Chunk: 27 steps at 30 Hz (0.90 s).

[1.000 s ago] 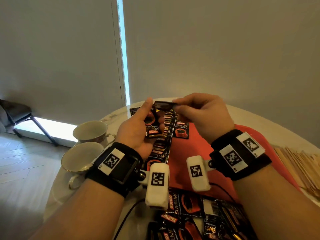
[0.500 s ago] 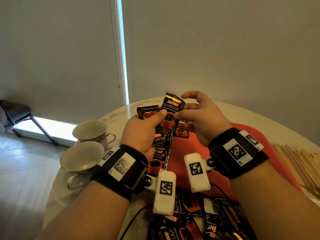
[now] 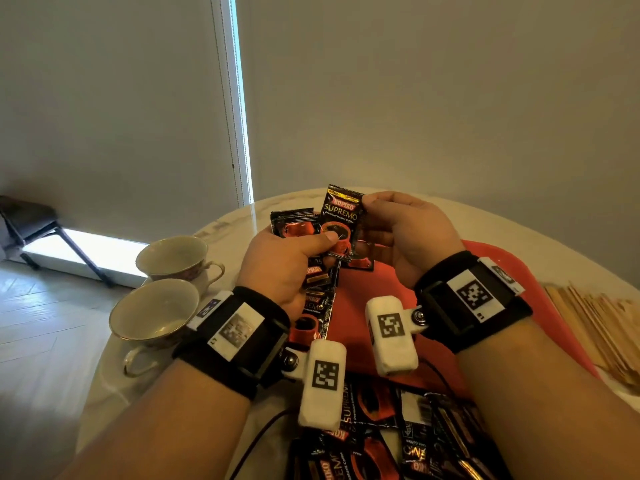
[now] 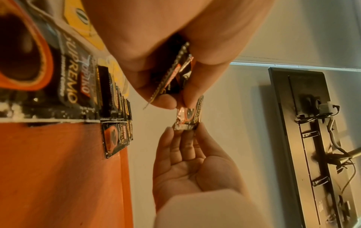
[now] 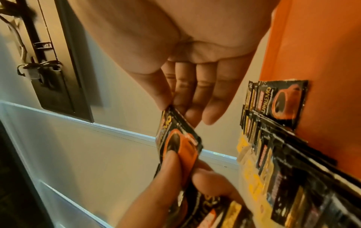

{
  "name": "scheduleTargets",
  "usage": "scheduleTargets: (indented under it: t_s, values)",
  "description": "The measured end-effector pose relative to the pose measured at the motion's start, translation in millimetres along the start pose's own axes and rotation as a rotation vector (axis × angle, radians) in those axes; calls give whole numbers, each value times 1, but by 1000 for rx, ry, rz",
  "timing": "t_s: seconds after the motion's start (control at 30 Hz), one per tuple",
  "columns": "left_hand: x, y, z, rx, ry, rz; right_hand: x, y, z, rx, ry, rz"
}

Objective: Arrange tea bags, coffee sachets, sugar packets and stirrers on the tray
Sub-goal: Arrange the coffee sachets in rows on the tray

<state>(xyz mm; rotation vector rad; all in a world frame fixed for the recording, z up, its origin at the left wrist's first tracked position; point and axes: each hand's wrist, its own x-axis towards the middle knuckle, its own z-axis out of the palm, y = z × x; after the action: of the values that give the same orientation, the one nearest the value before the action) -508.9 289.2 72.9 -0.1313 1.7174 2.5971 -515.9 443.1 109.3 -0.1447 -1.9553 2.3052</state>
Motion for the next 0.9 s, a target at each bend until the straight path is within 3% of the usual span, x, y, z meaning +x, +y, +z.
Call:
scheduleTargets:
  t_s: [0.2, 0.33, 0.43, 0.5, 0.63, 0.9]
  values:
    - [2, -2, 1, -50, 30, -16, -3, -1, -3, -158, -170, 24]
    - [4, -2, 2, -89, 33, -11, 3, 1, -7, -107, -82, -8]
    - [6, 0, 1, -162, 80, -29, 19, 8, -28, 1, 125, 37]
    - [5, 3, 1, -207, 87, -43, 27, 18, -42, -77, 210, 118]
    - [1, 5, 2, -221, 104, -46, 33, 35, -50, -285, 195, 308]
    - [-2, 8, 0, -228, 101, -58, 38, 31, -37, -464, 170, 377]
